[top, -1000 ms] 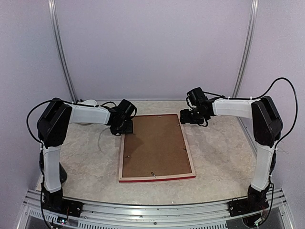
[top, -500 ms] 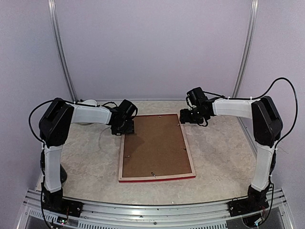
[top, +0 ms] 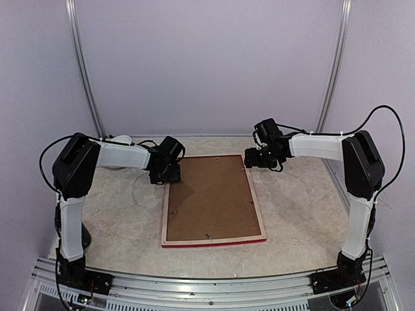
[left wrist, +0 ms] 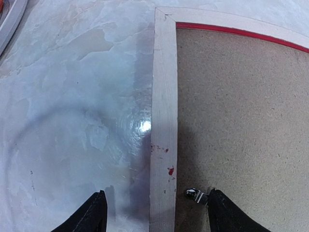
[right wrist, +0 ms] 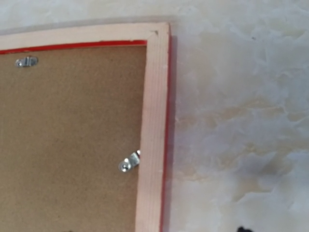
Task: Put the photo into the frame
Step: Press the fastener at the center of the board.
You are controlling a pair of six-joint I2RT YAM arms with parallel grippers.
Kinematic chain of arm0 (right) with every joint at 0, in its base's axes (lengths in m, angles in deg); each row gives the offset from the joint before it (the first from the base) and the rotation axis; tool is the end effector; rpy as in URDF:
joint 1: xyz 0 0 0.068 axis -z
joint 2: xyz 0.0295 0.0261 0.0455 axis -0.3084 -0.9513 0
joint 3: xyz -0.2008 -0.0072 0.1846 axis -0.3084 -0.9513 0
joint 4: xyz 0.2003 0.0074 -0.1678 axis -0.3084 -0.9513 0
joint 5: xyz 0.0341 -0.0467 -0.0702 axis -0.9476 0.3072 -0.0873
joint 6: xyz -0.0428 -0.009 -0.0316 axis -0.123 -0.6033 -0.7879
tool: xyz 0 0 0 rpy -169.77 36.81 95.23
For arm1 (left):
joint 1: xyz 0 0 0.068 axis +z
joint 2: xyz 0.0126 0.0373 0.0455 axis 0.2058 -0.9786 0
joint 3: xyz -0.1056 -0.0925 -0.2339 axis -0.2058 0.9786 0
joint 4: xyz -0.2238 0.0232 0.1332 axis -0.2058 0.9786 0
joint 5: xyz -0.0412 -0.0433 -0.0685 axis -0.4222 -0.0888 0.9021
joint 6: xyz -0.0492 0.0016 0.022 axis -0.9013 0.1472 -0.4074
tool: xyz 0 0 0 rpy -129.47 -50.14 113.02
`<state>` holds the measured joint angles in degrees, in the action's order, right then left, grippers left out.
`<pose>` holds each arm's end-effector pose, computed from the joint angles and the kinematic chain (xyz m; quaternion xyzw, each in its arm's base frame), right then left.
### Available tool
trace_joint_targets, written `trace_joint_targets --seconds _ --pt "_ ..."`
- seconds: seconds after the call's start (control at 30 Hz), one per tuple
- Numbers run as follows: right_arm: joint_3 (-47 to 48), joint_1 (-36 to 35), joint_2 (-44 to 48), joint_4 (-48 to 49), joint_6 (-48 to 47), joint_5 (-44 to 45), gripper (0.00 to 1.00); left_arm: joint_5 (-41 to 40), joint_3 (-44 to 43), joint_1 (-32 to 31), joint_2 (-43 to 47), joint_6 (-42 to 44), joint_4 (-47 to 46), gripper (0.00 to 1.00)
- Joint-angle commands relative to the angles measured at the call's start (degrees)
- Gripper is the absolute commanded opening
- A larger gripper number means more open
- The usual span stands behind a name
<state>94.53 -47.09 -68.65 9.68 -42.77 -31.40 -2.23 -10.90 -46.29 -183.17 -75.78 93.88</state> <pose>0.3836 0.2093 0.2046 -0.0086 0.9367 0.1135 0.3311 0.3687 -0.2368 0.1438 -0.0440 0.9505 0.0087 0.3076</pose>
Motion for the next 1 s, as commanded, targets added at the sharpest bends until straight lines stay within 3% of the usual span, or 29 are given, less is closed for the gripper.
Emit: trace_joint_targets --seconds 0.0,0.47,0.97 --pt "0.0 -0.2 0.8 0.4 -0.4 0.1 0.72 0.7 1.1 1.0 0.1 -0.7 0.0 0.71" --pt "-0.4 -0.2 0.7 0.7 -0.2 0.2 0.73 1.2 1.3 0.7 -0.3 -0.3 0.1 0.69" --pt "-0.5 -0.2 1.0 1.0 -0.2 -0.2 0.73 0.0 8.2 0.0 2.7 -2.0 0.4 0.64"
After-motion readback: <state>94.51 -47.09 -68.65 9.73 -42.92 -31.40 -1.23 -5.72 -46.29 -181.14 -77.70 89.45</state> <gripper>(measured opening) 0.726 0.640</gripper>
